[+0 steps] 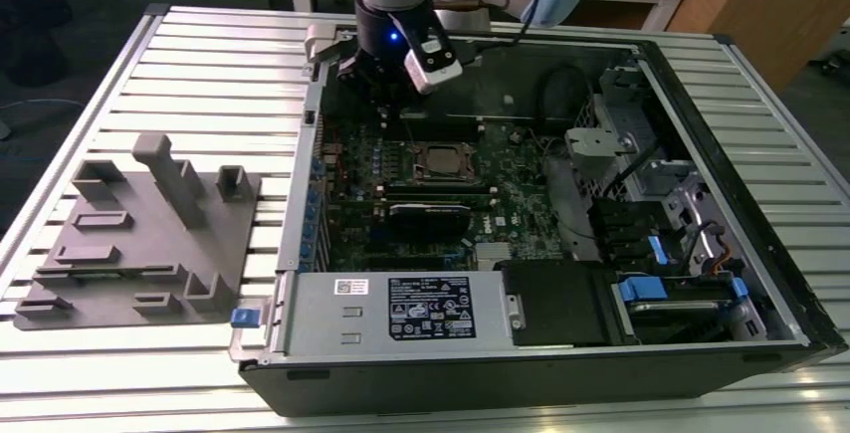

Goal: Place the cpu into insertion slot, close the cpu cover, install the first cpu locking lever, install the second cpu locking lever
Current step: 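Install the first cpu locking lever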

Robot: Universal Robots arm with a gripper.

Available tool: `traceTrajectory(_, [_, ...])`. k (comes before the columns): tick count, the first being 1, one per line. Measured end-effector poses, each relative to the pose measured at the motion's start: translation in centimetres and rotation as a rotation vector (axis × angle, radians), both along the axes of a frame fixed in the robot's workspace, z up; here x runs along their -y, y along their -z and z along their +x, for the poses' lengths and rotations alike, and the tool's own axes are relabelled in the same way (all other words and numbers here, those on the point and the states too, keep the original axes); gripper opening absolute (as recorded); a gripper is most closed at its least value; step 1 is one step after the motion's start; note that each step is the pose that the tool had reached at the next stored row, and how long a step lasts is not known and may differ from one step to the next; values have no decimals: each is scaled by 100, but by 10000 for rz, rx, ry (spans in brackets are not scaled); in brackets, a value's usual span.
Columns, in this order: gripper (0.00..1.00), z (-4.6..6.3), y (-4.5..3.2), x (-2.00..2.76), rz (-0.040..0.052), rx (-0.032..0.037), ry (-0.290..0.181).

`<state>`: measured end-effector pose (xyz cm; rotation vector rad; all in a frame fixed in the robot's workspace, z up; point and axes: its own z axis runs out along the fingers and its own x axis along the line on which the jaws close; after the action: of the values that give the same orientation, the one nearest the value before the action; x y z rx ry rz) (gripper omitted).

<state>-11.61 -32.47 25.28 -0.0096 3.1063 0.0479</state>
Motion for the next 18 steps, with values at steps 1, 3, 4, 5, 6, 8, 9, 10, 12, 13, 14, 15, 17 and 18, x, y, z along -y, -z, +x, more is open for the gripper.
traceTrajectory(1, [11,-12,5,-13,1,1,0])
traceTrajectory(3, [11,-31,14,-48,3,0,1])
traceTrajectory(4, [11,-35,18,-66,5,0,1])
traceTrajectory(5, [11,-38,21,-84,8,1,1])
traceTrajectory(6, [11,-39,24,-102,9,0,2])
traceTrajectory(8, [11,-39,31,-133,12,0,3])
traceTrajectory(9, [11,-39,35,-147,13,0,3])
traceTrajectory(10, [11,-39,38,-160,15,1,4])
traceTrajectory(12, [11,-39,43,-182,18,0,4])
traceTrajectory(13, [11,-39,45,-191,21,1,3])
traceTrajectory(14, [11,-39,47,-197,21,1,4])
traceTrajectory(15, [11,-39,48,-202,22,1,3])
traceTrajectory(17, [11,-38,49,-211,22,0,4])
traceTrajectory(18, [11,-38,49,-215,22,0,3])
